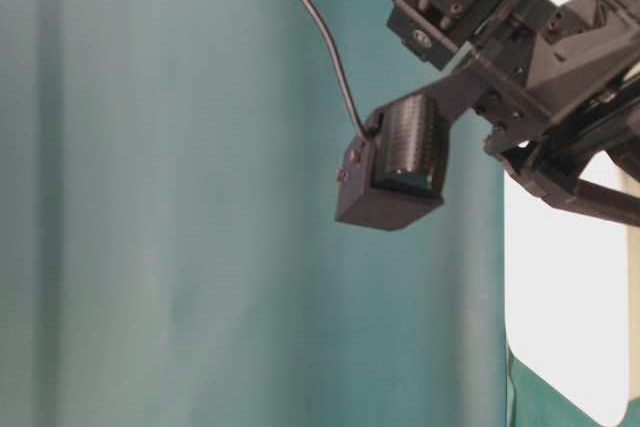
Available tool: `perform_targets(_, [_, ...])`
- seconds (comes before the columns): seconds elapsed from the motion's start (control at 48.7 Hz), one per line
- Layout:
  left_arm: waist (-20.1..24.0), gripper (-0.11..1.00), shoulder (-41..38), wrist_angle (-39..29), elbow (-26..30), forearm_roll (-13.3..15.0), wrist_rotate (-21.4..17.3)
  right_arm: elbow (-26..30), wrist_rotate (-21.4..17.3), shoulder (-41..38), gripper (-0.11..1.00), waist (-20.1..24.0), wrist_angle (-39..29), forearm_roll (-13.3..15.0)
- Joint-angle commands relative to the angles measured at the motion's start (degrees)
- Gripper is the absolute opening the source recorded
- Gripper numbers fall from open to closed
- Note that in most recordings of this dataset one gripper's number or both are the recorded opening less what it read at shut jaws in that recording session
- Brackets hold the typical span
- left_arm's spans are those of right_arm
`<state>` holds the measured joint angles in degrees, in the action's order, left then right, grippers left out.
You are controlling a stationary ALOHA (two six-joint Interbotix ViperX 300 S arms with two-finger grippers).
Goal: Put the tape into the white case with the right arm.
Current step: 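Close the right gripper on the teal tape roll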
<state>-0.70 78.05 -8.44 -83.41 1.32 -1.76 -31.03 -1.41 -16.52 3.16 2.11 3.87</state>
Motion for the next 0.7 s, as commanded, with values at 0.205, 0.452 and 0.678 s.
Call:
perform_targets(0.205, [0.1, 0.00, -0.8, 0.5, 0.6, 0.0, 0.0, 1.6, -0.1, 0.9, 0.54, 0.1, 0.2, 0.0])
perform_targets(0.452, [0.1, 0.00, -0.7, 0.5, 0.6, 0.0, 0.0, 2.5, -0.1, 0.9, 0.00, 0.4, -2.2, 0.0])
perform_targets(0.678, [0.1, 0.00, -0.6, 0.5, 0.6, -0.1, 0.0, 3.3, -0.1, 1.3, 0.00, 0.8, -3.9, 0.0])
